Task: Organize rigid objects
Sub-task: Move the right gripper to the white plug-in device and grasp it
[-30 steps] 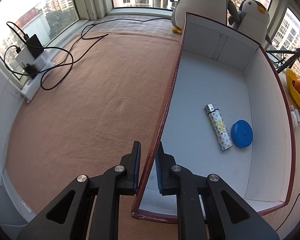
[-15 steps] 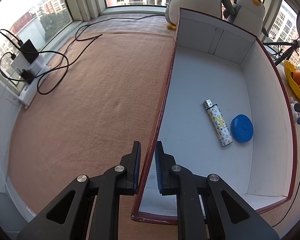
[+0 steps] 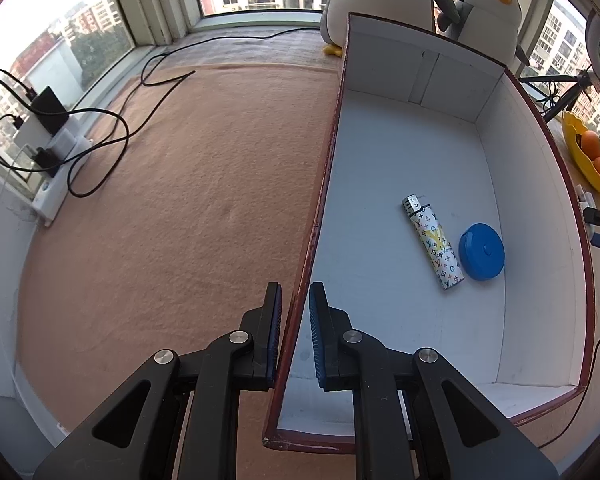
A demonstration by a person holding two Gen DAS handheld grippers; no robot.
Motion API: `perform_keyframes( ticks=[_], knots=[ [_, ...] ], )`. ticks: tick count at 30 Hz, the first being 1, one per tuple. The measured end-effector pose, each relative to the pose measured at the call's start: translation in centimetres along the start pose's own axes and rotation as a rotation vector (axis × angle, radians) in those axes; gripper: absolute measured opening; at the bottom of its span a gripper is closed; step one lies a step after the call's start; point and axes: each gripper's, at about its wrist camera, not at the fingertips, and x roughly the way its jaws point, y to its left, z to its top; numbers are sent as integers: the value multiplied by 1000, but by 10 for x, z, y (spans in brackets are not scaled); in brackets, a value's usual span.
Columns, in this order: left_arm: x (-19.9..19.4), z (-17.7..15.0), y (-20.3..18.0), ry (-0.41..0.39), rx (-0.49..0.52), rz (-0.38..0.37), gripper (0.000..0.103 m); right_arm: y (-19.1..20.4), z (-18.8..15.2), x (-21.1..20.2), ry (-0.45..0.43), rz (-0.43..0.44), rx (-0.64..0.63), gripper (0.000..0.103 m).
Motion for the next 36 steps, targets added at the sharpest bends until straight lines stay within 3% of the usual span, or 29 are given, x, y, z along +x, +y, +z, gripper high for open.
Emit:
perform_keyframes(
  ticks=[5, 9, 13, 20, 26, 29, 32, 36],
  knots=[
    [0, 0, 0, 1, 6, -2, 12, -13, -14, -2, 12, -1, -6, 64],
    [0, 0, 0, 1, 7, -3, 12, -16, -25, -5, 17, 60, -9, 64],
    [0, 0, 0, 0, 8, -1, 12, -25, -23, -17, -15, 143, 85, 64],
    [0, -1, -1, -2, 5, 2, 12, -43, -12, -17, -12, 114, 230, 64],
    [0, 0, -2, -1, 1, 3, 12, -68, -25, -19, -6, 194, 327, 57],
    [0, 0, -1, 0, 0, 3, 12, -79, -31, -23, -15, 187, 345, 55],
    [0, 0, -1, 0, -1, 3, 13, -84, -31, -19, 3, 197, 349, 46],
    [0, 0, -1, 0, 0, 6, 13, -78, -27, -12, 22, 202, 319, 44]
  ],
)
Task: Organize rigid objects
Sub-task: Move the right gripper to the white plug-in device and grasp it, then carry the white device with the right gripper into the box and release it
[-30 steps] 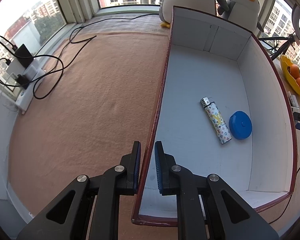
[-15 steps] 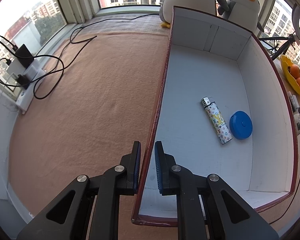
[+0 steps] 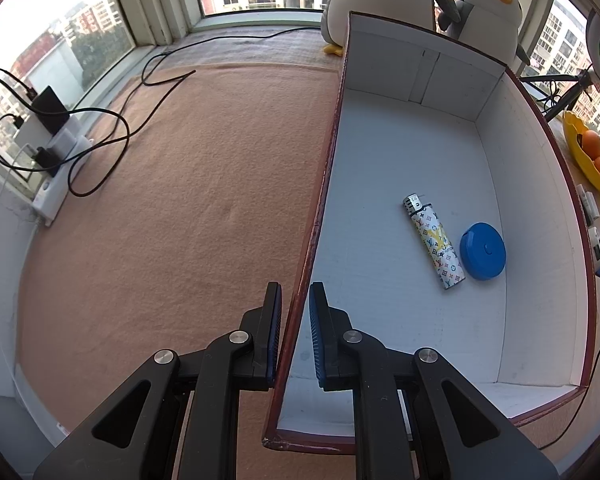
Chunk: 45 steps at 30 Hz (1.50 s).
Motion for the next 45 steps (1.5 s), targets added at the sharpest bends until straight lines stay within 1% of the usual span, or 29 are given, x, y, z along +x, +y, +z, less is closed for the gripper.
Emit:
perform_keyframes(
  ticks=[3, 4, 6, 7, 8, 12, 15, 19, 23, 28, 31, 35, 41, 45],
  knots=[
    [0, 0, 0, -1, -2, 3, 13, 9, 0, 7, 21, -18, -45, 39],
    [0, 0, 0, -1, -5, 3, 13, 12, 0, 10, 25, -23, -58, 35],
    [0, 0, 0, -2, -11, 3, 12, 14, 1, 12, 27, -16, -69, 31],
    [0, 0, 0, -3, -13, 5, 12, 15, 2, 12, 28, -19, -76, 31],
    [0, 0, 0, -3, -16, 5, 13, 16, 2, 12, 26, -25, -86, 28],
    [0, -1, 1, -7, -28, 7, 13, 19, 0, 12, 22, -37, -131, 28],
    [0, -1, 1, -9, -35, 11, 13, 19, -2, 10, 11, -34, -139, 28],
    [0, -2, 3, -11, -55, 8, 13, 25, -5, 3, -21, -48, -170, 28],
    [0, -2, 4, -14, -65, 11, 13, 39, -10, -10, -52, -41, -217, 28],
    [0, -3, 4, -19, -75, 14, 13, 74, -20, -28, -80, -9, -317, 27],
    [0, -3, 5, -20, -82, 14, 13, 103, -30, -36, -92, 16, -395, 28],
    [0, -3, 6, -21, -90, 10, 13, 142, -48, -43, -88, 57, -505, 28],
    [1, -3, 7, -20, -105, 2, 12, 196, -86, -38, -76, 86, -682, 27],
    [2, -3, 8, -21, -112, 1, 13, 220, -110, -29, -57, 94, -777, 28]
  ],
)
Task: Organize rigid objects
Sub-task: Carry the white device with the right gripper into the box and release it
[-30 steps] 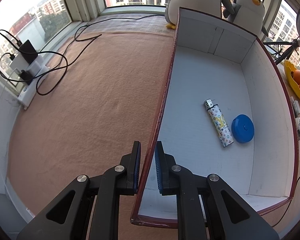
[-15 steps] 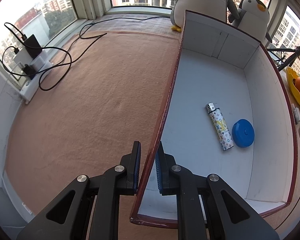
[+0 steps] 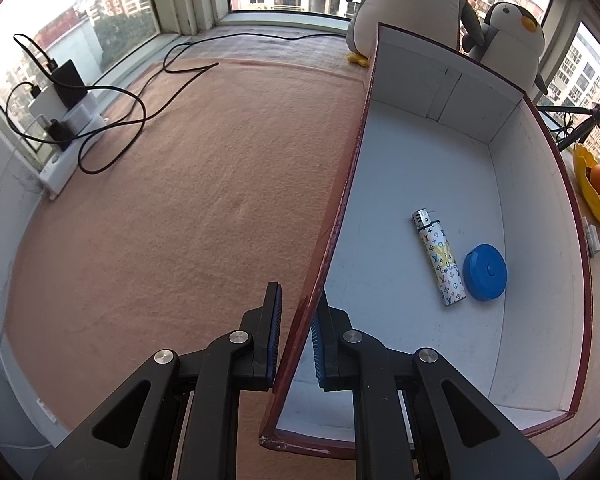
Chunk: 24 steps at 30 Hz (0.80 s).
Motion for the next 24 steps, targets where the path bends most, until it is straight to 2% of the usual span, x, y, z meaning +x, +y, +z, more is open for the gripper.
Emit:
perform_keyframes(
  ticks=[9, 24],
  knots=[
    [0, -1, 0, -5, -14, 0, 13, 50, -12, 36, 58, -14, -165, 27],
    [0, -1, -1, -14, -11, 17, 13, 76, -26, 75, 131, -49, -285, 27]
  ],
)
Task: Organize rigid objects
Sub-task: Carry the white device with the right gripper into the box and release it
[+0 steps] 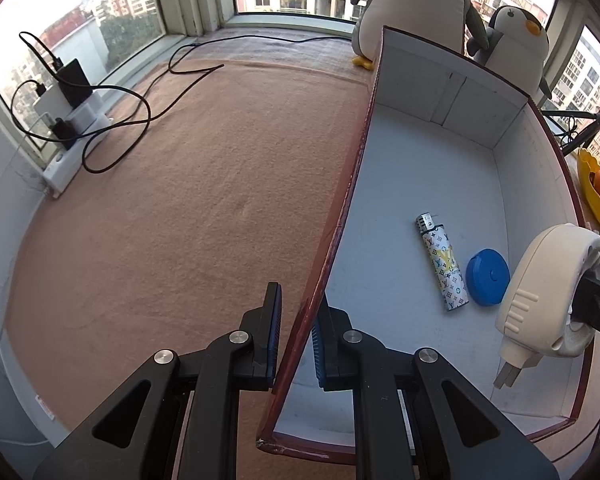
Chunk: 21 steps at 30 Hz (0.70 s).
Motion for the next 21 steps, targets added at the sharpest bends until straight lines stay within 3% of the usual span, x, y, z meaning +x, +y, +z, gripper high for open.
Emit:
perform_keyframes(
  ticks=[6, 10, 21],
  knots=[
    [0, 0, -1, -4, -1, 8, 13, 3, -3, 7, 21, 10, -9, 31],
    [0, 1, -2, -4, 3, 14, 12, 6, -2, 4, 8, 9, -24, 45],
    [0, 1, -4, 2, 26, 22, 12, -10, -5, -19, -38, 34, 40, 46]
  ],
)
